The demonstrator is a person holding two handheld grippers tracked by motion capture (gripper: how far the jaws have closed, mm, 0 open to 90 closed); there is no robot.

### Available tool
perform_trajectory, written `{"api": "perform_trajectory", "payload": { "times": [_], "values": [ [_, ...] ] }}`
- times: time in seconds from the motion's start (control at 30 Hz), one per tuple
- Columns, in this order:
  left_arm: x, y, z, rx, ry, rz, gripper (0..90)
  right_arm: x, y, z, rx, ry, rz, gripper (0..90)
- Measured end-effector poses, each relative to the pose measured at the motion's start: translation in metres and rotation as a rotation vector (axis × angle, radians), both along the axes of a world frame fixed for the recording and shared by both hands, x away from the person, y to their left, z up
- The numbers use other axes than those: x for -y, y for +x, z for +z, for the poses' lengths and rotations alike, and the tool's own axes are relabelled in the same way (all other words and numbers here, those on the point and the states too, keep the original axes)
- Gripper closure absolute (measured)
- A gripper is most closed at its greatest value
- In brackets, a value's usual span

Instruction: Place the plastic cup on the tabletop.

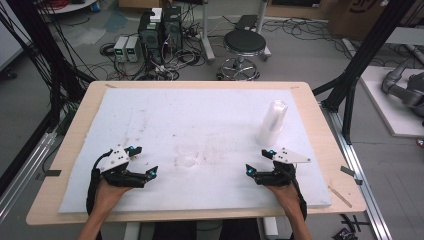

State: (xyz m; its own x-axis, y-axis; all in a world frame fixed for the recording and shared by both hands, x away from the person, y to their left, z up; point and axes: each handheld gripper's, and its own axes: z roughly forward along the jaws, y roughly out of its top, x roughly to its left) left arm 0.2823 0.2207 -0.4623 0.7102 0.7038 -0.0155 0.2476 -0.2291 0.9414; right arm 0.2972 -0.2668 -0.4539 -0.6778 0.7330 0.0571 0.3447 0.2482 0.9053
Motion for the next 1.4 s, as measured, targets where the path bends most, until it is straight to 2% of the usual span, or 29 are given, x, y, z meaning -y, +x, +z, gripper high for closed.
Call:
{"api": "perform_trajectory", "payload": {
  "times": [0.07,0.2,0.3,0.5,0.6,0.83,0.87,1.03,1.3,1.4],
  "values": [
    [-0.002,0.0,-0.001,0.015,-0.002,0.005,8.3,0.001,0.0,0.0,-0.003,0.008,0.0,14.8],
    [-0.006,-0.002,-0.006,0.041,-0.039,0.02,8.8,0.001,0.0,0.0,0.003,0.015,-0.005,14.8],
    [-0.009,-0.002,-0.006,0.039,-0.066,0.019,9.8,0.002,-0.001,0.0,0.015,0.014,-0.008,14.8],
    [-0.008,-0.004,-0.007,0.057,-0.058,-0.006,9.8,0.001,0.0,0.0,-0.002,0.008,-0.005,14.8],
    [-0.01,-0.005,-0.007,0.069,-0.073,-0.009,9.8,0.002,0.001,0.0,-0.007,0.014,-0.007,14.8],
    [-0.013,-0.002,-0.007,0.038,-0.105,-0.012,10.1,0.001,-0.002,0.0,0.031,0.002,0.008,14.8],
    [-0.013,-0.002,-0.007,0.037,-0.101,-0.015,10.1,0.0,-0.003,0.0,0.029,0.007,0.005,14.8],
    [-0.016,-0.001,-0.008,0.029,-0.141,-0.007,10.5,0.001,-0.003,0.0,0.025,0.01,0.005,14.8],
    [-0.016,-0.001,-0.008,0.031,-0.141,-0.001,10.9,0.001,-0.003,0.0,0.022,0.012,0.008,14.8],
    [-0.017,-0.001,-0.008,0.03,-0.145,-0.002,10.9,0.001,-0.003,0.0,0.034,0.008,0.01,14.8]
  ]
}}
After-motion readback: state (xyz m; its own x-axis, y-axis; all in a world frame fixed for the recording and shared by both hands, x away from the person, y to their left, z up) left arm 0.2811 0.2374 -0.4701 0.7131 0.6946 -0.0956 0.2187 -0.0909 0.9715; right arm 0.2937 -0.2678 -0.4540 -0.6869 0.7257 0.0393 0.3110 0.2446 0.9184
